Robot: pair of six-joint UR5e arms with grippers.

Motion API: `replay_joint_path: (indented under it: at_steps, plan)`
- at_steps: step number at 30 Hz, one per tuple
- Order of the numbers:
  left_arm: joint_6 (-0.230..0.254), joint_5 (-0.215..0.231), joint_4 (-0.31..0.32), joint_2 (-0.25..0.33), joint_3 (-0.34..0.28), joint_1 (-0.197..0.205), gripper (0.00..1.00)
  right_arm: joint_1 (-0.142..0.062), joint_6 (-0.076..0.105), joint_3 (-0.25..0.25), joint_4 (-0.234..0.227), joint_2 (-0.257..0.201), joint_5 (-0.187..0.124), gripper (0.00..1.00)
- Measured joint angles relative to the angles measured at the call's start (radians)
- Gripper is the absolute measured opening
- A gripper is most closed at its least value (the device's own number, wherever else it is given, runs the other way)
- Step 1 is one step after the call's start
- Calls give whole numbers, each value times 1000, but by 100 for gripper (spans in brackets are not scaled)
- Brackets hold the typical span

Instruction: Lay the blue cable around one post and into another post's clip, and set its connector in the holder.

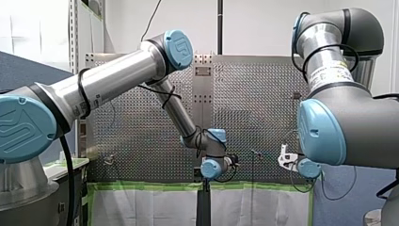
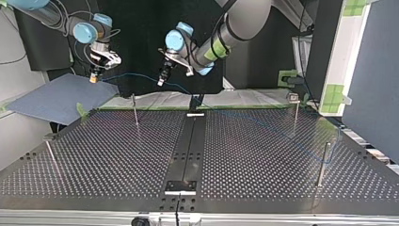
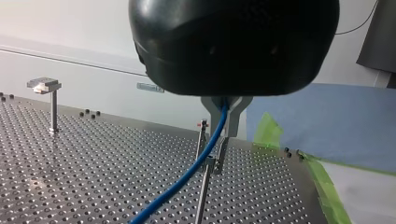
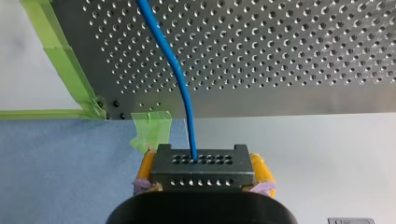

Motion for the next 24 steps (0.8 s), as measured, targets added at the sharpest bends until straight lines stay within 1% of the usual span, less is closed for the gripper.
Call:
replay_joint_path:
  at_steps: [3,7,10,13,19,24]
  plan:
    - [-2,-2,-3,-1,6,1,1,-10,-5,-4,3,0,-11,0]
    - [-6,-3,-15,-8,18,4,1,-22,-24,-18,17,1,-36,0]
    - [-7,-2,-33,-22,36,4,1,-28,-32,-27,26,1,-56,0]
    - [-8,-2,-42,-30,49,4,1,-32,-35,-32,30,1,-80,0]
    - [-7,-5,-41,-35,57,4,1,-36,-46,-46,43,1,-127,0]
    - [4,-24,-44,-34,57,10,1,-46,-48,-69,64,1,-168,0]
